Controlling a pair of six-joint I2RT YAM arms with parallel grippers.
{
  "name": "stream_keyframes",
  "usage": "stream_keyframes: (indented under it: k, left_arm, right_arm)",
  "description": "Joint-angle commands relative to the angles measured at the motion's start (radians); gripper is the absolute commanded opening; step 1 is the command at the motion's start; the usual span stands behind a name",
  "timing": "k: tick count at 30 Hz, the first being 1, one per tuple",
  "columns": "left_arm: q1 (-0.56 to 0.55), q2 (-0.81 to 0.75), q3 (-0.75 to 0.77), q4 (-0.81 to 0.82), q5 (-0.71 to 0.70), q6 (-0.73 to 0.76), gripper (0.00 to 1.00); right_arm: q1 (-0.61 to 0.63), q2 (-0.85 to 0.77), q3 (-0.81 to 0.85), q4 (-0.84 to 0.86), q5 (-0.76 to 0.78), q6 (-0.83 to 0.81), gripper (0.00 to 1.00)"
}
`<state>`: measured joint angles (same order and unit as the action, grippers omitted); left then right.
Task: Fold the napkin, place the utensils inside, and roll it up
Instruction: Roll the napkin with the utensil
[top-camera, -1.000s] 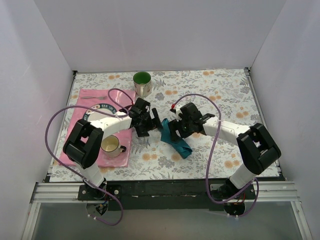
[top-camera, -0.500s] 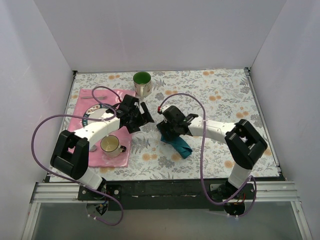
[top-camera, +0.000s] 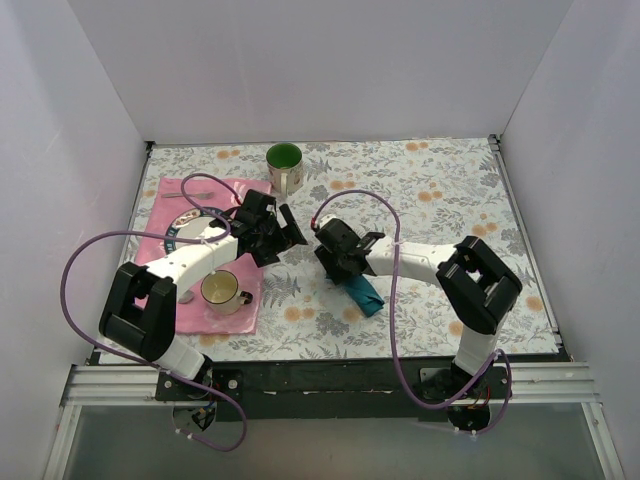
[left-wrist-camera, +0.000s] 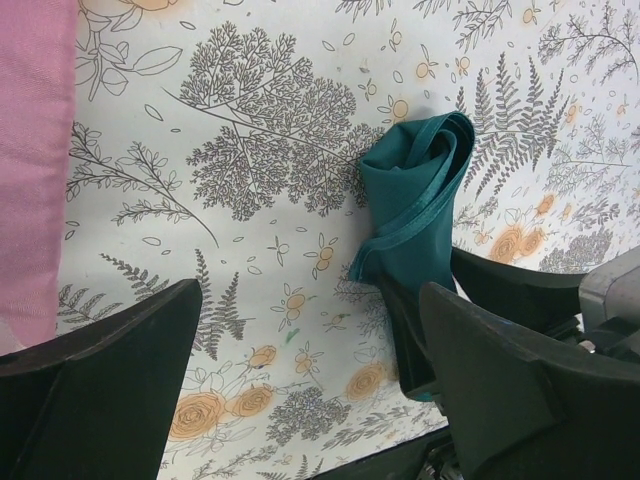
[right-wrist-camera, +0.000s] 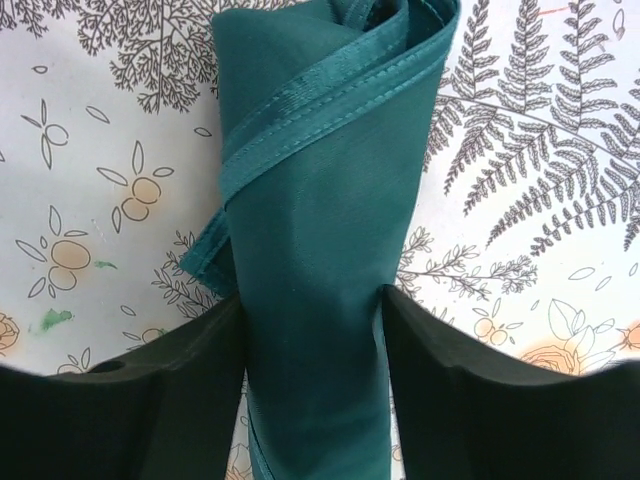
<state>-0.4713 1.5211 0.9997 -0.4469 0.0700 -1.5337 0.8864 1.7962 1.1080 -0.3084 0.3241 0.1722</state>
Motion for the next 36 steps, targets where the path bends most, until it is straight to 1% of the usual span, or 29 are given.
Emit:
stream_keyframes:
  k: [1, 2, 3, 5, 7, 10, 11, 13, 18, 22, 23, 24, 28, 31, 33, 34, 36]
  left_arm:
    - [0.01, -0.058, -0.016, 0.01, 0.013, 0.0, 0.91]
    - [0.011, -0.059, -0.018, 0.011, 0.017, -0.002, 0.91]
    - [0.011, -0.059, -0.022, 0.016, 0.02, 0.0, 0.91]
    - [0.011, -0.059, -0.026, 0.02, 0.027, -0.002, 0.91]
    - [0.013, -0.059, -0.03, 0.03, 0.037, -0.006, 0.91]
    - [0.013, -0.055, -0.032, 0.045, 0.062, -0.008, 0.92]
    - [0.013, -0.052, -0.03, 0.048, 0.07, -0.009, 0.92]
    - [0.011, -0.049, -0.029, 0.06, 0.093, -0.008, 0.92]
    - [0.013, -0.044, -0.044, 0.108, 0.16, -0.008, 0.92]
    - [0.013, -0.035, -0.055, 0.14, 0.207, -0.002, 0.92]
    - [0.011, -0.032, -0.055, 0.146, 0.217, 0.0, 0.92]
    - [0.011, -0.029, -0.055, 0.151, 0.223, 0.0, 0.92]
    - [0.011, -0.021, -0.059, 0.168, 0.257, 0.003, 0.92]
    - [0.013, -0.013, -0.058, 0.177, 0.275, 0.004, 0.92]
    - [0.013, -0.009, -0.053, 0.178, 0.29, 0.01, 0.92]
    - [0.013, -0.007, -0.05, 0.177, 0.292, 0.014, 0.92]
    - [0.011, -0.003, -0.049, 0.183, 0.304, 0.017, 0.92]
  right_arm:
    - [-0.018, 0.045, -0.039, 0.015, 0.049, 0.039, 0.54]
    - [-0.033, 0.046, -0.045, 0.02, 0.043, 0.046, 0.49]
    - [-0.04, 0.046, -0.05, 0.025, 0.033, 0.062, 0.4]
    - [-0.072, 0.043, -0.063, 0.035, 0.027, 0.082, 0.37]
    - [-0.104, 0.04, -0.082, 0.049, -0.006, 0.108, 0.37]
    - [-0.194, 0.029, -0.094, 0.074, -0.069, 0.142, 0.37]
    - [-0.249, 0.029, -0.099, 0.084, -0.086, 0.145, 0.37]
    - [-0.302, 0.025, -0.096, 0.089, -0.123, 0.15, 0.36]
    - [-0.506, 0.045, -0.047, 0.097, -0.221, 0.179, 0.38]
    - [-0.636, 0.094, 0.021, 0.081, -0.234, 0.214, 0.39]
    - [-0.693, 0.101, 0.033, 0.081, -0.256, 0.243, 0.39]
    - [-0.72, 0.109, 0.053, 0.081, -0.263, 0.268, 0.39]
    - [-0.835, 0.161, 0.124, 0.057, -0.252, 0.378, 0.41]
    - [-0.874, 0.183, 0.168, 0.052, -0.214, 0.457, 0.43]
    - [-0.877, 0.196, 0.202, 0.046, -0.166, 0.483, 0.44]
    - [-0.912, 0.219, 0.249, 0.02, -0.148, 0.489, 0.45]
    - [-0.932, 0.25, 0.301, -0.007, -0.115, 0.493, 0.45]
